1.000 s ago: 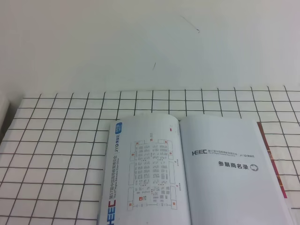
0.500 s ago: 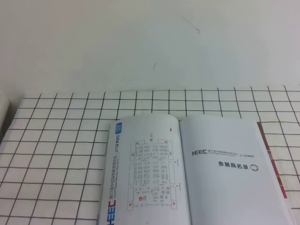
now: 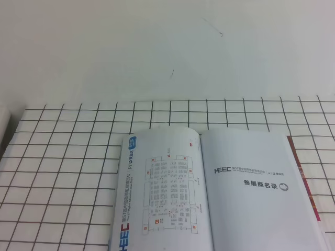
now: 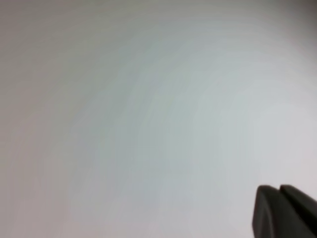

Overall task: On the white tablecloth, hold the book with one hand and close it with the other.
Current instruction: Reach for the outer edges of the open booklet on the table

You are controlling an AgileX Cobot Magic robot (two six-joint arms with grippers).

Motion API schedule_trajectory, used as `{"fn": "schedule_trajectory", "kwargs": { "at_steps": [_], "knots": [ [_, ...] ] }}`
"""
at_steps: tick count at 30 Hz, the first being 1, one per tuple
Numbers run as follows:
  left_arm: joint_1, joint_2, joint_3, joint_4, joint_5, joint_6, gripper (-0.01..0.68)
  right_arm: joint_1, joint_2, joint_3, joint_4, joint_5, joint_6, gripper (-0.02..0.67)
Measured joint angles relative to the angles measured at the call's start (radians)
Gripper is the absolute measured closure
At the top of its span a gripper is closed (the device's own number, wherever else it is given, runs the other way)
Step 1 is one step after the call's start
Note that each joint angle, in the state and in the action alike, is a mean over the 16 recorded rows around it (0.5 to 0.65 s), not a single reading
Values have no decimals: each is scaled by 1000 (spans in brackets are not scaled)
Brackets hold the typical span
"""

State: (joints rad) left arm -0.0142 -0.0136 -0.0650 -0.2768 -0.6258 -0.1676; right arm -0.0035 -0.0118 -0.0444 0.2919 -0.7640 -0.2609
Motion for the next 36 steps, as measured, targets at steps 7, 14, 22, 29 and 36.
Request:
{"fn": "schedule_trajectory", "kwargs": {
  "at_steps": [7, 14, 22, 29, 36],
  "knots": [
    [1, 31, -259, 88, 124, -110, 676, 0, 40, -234, -2, 89, 147, 652],
    [2, 148, -569, 175, 515, -118, 676, 1, 210, -555, -7, 475, 189, 652],
    [2, 369, -711, 202, 1012, -118, 676, 15, 508, -759, -11, 942, 157, 652],
    [3, 550, -648, 122, 1277, -118, 676, 40, 703, -775, 36, 1209, 83, 652],
    [3, 713, -527, -71, 1294, -17, 676, 65, 848, -756, 179, 1364, -143, 652]
  ]
}}
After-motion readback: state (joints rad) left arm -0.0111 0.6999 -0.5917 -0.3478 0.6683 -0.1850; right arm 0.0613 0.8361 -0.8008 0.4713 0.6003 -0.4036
